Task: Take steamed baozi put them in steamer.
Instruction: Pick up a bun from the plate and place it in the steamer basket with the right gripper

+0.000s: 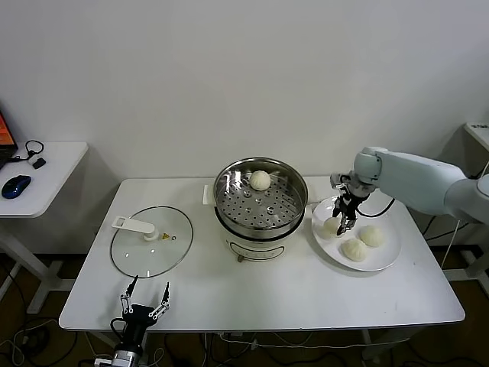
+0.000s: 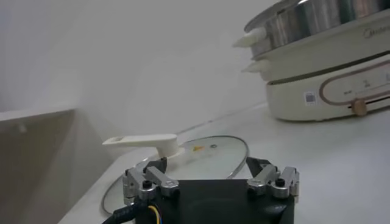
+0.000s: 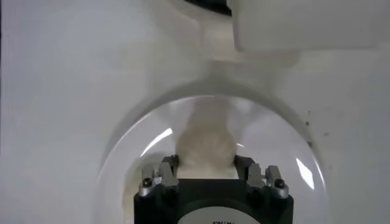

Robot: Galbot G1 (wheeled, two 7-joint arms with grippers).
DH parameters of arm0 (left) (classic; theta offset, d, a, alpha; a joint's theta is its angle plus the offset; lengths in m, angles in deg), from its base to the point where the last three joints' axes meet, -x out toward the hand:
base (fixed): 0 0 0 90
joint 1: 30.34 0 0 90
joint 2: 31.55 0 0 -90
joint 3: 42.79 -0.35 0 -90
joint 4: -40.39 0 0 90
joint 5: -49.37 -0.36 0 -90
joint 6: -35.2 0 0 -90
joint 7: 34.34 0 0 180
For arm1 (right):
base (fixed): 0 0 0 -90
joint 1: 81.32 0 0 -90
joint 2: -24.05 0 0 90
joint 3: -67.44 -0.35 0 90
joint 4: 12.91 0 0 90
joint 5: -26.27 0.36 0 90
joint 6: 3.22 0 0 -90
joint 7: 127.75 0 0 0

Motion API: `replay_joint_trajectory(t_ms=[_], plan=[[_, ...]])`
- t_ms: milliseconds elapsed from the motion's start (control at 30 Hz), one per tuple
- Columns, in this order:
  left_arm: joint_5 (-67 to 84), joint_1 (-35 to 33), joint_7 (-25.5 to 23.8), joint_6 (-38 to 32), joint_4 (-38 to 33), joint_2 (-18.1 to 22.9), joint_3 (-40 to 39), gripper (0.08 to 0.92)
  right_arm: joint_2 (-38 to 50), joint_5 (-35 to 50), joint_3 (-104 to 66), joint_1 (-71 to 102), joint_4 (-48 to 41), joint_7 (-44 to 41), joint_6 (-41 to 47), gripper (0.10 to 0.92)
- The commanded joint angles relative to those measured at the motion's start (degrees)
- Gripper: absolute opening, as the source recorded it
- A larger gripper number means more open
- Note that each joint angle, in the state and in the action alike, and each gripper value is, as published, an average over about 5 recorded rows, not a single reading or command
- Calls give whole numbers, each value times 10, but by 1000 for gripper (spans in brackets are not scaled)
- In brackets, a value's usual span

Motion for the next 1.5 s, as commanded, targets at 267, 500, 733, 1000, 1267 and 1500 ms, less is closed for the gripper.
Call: replay_joint_trajectory(t_ms=[267,500,733,1000,1267,1500], plan=[[-18,3,4,-5,3,-1,-10,823,30,180,185,-361,251,-7,22,628],[-22,1,4,-5,-1,1,-12,823,-33,234,147,-384,250,-3,35,628],[-23,2,4,-3,-6,4,-9,823,-129,258,83,-311,200,25,58,628],[-21,2,4,-1,-11,6,-1,823,-205,233,18,-171,90,51,71,628],[-18,1,3,1,-5,6,5,823,-261,192,-32,-71,-9,54,73,628],[-16,2,3,2,-5,7,7,823,-283,151,-42,-29,-49,50,71,628]])
